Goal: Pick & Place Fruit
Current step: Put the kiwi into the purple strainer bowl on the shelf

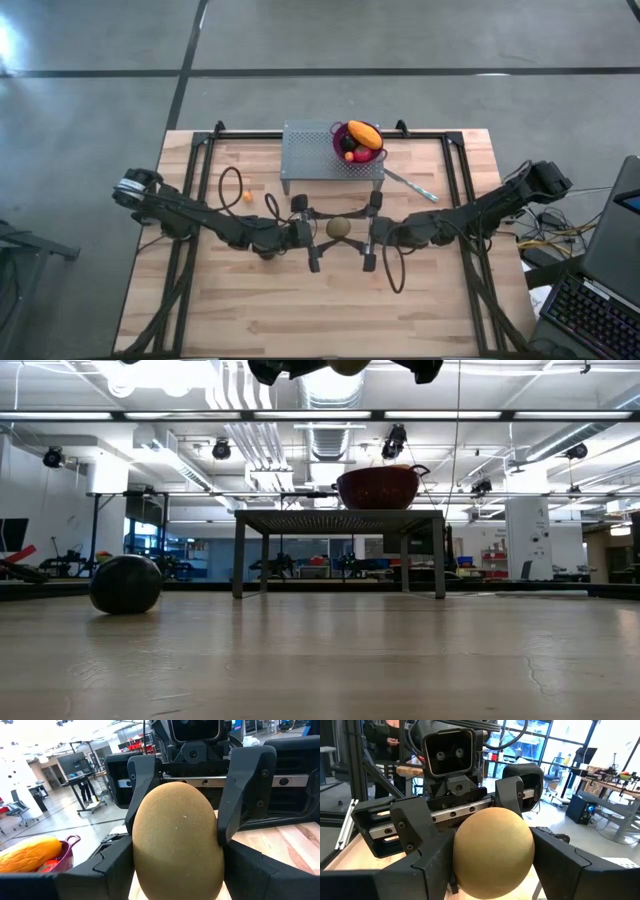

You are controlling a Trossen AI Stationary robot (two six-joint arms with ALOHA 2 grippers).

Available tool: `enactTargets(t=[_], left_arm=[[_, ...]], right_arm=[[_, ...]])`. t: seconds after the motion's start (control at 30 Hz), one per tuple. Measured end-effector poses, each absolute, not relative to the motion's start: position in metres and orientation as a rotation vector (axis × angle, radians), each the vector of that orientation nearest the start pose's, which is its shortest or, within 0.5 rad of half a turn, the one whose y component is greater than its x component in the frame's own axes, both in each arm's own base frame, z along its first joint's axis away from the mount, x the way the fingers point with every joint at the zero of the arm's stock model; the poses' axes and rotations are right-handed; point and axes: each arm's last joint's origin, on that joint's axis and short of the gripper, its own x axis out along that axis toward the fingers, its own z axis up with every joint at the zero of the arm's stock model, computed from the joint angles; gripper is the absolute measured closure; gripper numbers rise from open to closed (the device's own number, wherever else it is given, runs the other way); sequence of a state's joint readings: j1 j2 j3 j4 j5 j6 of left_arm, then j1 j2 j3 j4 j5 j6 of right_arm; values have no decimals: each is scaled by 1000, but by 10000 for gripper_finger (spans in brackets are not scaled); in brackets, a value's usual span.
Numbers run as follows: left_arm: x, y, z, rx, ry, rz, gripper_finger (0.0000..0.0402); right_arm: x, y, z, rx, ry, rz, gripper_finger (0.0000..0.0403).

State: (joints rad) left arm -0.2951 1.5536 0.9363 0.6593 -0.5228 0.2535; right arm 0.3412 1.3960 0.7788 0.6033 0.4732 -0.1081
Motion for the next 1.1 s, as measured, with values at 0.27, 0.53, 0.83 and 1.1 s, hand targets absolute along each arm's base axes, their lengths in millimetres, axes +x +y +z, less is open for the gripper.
enactTargets(t=[0.27, 0.53, 0.83, 1.1], left_arm=[[332, -86, 279, 245, -10, 232, 139], [332, -85, 279, 202, -16, 230, 136], [331, -82, 278, 181, 3, 366, 70], [317, -89, 285, 227, 72, 463, 40]], right_arm=[[289, 89, 269, -114, 23, -131, 170], [289, 89, 268, -93, 28, -130, 168], [289, 88, 267, -94, 41, -138, 173], [289, 86, 266, -85, 61, -144, 166]])
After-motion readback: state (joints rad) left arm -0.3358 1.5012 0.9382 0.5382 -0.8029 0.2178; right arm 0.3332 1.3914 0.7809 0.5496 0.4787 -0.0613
